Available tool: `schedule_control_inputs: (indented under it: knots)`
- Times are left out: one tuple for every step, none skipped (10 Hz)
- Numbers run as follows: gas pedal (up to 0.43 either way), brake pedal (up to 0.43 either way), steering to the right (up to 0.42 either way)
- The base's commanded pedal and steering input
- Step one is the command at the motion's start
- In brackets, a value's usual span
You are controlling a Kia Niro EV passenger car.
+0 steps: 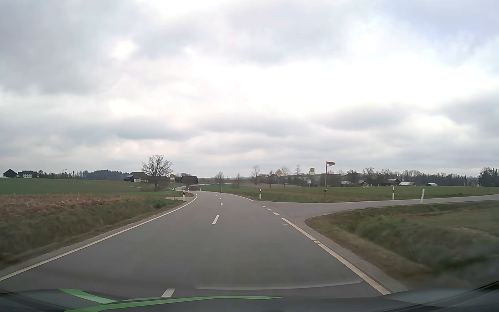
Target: Follow the waypoints while adhering to traffic rules and regulations
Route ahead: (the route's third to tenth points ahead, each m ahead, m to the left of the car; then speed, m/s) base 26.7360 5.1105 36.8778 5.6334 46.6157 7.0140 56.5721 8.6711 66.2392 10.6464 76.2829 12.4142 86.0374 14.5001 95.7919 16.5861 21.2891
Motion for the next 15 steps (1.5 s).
schedule_control_inputs:
  knots:
    - [0.197, 0.0, -0.018]
    - [0.197, 0.0, -0.017]
    - [0.197, 0.0, -0.017]
    - [0.197, 0.0, -0.017]
    - [0.197, 0.0, -0.017]
    - [0.197, 0.0, -0.017]
    - [0.197, 0.0, -0.016]
    - [0.197, 0.0, -0.016]
    - [0.197, 0.0, -0.016]
    - [0.197, 0.0, -0.016]
    - [0.197, 0.0, -0.016]
    - [0.197, 0.0, -0.016]
    - [0.197, 0.0, -0.016]
    - [0.197, 0.0, -0.017]
    - [0.197, 0.0, -0.018]
